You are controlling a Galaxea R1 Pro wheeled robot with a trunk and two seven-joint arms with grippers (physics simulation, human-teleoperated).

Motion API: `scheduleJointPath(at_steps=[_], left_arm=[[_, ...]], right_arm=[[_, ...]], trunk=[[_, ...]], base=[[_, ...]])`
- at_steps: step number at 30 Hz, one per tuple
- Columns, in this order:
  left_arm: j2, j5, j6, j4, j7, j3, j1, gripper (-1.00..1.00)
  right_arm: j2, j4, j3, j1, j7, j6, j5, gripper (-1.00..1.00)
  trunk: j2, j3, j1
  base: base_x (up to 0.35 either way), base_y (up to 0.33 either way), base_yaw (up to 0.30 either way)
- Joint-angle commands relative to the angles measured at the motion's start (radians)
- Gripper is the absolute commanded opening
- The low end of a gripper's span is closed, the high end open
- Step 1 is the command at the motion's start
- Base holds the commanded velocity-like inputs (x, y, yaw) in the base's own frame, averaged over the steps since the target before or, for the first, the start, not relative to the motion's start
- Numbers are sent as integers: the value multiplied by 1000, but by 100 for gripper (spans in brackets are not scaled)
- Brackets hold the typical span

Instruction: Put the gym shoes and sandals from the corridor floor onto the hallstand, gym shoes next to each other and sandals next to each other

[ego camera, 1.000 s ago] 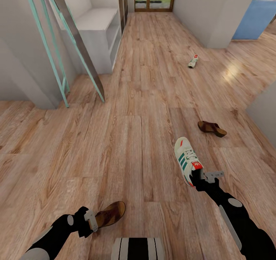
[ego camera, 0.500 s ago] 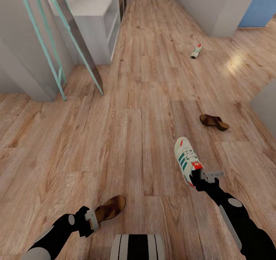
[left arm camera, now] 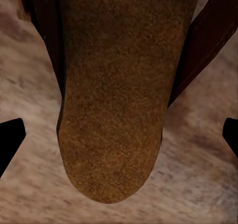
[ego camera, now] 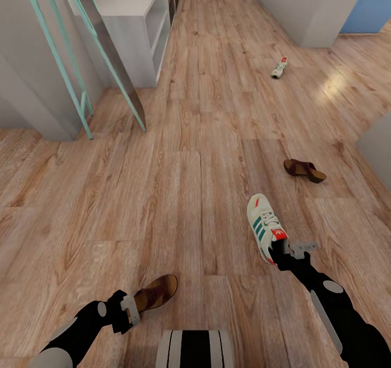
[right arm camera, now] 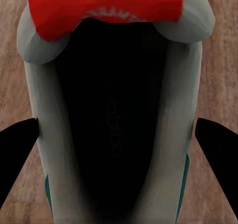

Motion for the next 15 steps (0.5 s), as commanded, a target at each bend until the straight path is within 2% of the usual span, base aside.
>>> scheduleJointPath(at_steps=[1, 4, 10, 15], left_arm=[[0, -7, 2, -2, -7, 4, 0, 100], [0, -22, 4, -2, -6, 4, 0, 100], [0, -30, 13, -2, -5, 4, -1, 100], [0, -30, 27, -9, -5, 4, -4, 100]], right_arm=[[0, -1, -2, 0, 5, 6, -8, -100], [0, -1, -2, 0, 5, 6, -8, -100], [0, -1, -2, 0, 5, 6, -8, -100], [0, 0, -2, 0, 5, 6, -7, -100]], trunk=[[0, -1, 0], [0, -1, 0], [-2, -24, 3], [-2, -24, 3]], base=[[0, 0, 0], [0, 0, 0], [0, 0, 0], [0, 0, 0]])
